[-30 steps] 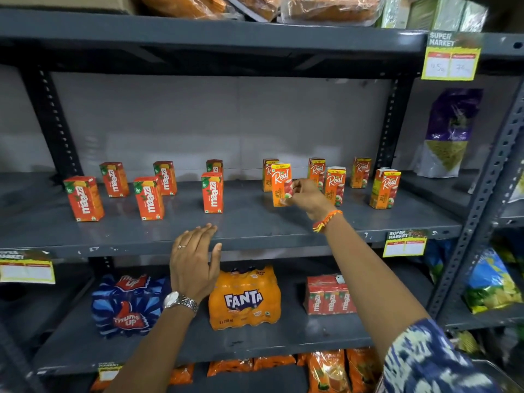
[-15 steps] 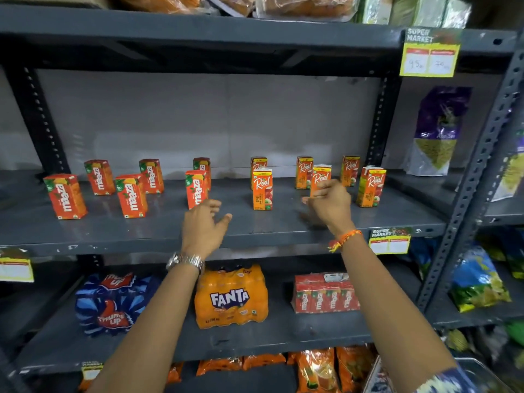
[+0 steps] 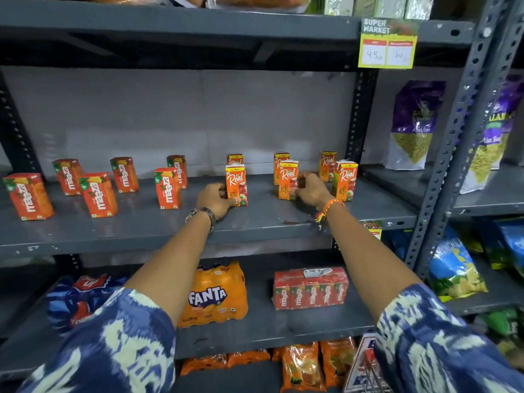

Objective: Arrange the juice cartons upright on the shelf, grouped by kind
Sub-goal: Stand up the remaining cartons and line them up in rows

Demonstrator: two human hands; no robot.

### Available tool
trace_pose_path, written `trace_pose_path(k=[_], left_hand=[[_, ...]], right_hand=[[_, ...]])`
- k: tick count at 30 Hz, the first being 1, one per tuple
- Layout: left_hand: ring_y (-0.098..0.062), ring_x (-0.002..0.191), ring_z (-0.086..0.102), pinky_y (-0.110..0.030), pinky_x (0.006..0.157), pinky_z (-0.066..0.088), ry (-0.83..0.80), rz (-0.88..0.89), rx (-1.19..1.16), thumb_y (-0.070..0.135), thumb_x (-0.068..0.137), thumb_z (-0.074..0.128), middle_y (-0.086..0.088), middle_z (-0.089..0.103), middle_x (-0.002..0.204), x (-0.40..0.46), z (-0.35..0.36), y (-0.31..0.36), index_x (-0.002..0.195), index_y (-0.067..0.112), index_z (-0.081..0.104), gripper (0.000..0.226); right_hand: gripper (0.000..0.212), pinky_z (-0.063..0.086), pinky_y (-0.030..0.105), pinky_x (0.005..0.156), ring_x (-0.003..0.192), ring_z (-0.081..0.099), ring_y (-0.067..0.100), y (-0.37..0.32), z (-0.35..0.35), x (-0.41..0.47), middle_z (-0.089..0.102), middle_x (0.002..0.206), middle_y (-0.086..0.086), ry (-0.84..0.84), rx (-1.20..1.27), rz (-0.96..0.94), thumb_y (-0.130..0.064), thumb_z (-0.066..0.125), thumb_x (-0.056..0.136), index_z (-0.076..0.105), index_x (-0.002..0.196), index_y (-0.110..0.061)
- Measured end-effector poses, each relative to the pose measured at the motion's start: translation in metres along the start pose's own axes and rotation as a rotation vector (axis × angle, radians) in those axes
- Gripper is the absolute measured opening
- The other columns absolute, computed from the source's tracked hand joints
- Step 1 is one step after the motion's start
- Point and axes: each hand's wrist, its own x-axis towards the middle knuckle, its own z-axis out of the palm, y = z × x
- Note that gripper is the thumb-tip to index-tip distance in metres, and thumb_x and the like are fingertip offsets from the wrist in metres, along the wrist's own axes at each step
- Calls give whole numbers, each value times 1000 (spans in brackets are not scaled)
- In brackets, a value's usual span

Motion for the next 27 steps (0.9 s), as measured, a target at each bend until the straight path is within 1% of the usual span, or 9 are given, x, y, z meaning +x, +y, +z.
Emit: trace_pose_path(k=[3, 5, 9, 15, 23, 27], left_hand=[[-25, 106, 67, -34, 91, 47, 2, 4, 3, 29, 77, 81, -8, 72, 116, 0, 1, -1, 111, 10, 67, 42], [-24, 106, 67, -32, 90, 46, 10, 10, 10, 29, 76, 81, -8, 73, 115, 0, 0, -2, 111, 11, 67, 41], [-26, 107, 67, -36, 92, 48, 27, 7, 46, 28, 77, 80, -9, 73, 114, -1, 1, -1, 110, 9, 68, 40], [-27, 111, 65, -38, 94, 46, 30, -3, 71, 28, 80, 77, -9, 71, 118, -4, 1, 4, 116, 9, 66, 42], [-28, 109, 65, -40, 92, 47, 24, 19, 113, 31, 82, 74, -11, 71, 117, -12, -3, 1, 116, 8, 69, 41], [-26, 110, 66, -41, 95, 48, 21, 32, 105, 31, 80, 77, -9, 72, 117, -10, -2, 2, 118, 10, 70, 43]], right_hand=[[37, 45, 38, 107, 122, 59, 26, 2, 1, -2, 66, 128, 10, -47, -25, -50, -10, 63, 92, 56, 128, -6], [36, 44, 39, 108, 123, 59, 27, 5, 0, -4, 65, 129, 12, -61, -50, -83, -12, 61, 93, 56, 129, -6], [36, 42, 43, 111, 126, 57, 31, 9, -3, -12, 63, 132, 15, -61, -98, -123, -10, 56, 95, 53, 131, -3], [34, 44, 45, 109, 124, 58, 33, 10, -2, -13, 64, 129, 15, -51, -139, -120, -10, 55, 96, 55, 129, -3], [35, 43, 46, 110, 126, 56, 33, 11, 2, -16, 62, 132, 16, -61, -119, -95, -12, 54, 97, 52, 131, -4], [35, 43, 45, 109, 126, 55, 34, 6, -3, -20, 61, 133, 16, -88, -94, -91, -12, 54, 97, 53, 131, -3]])
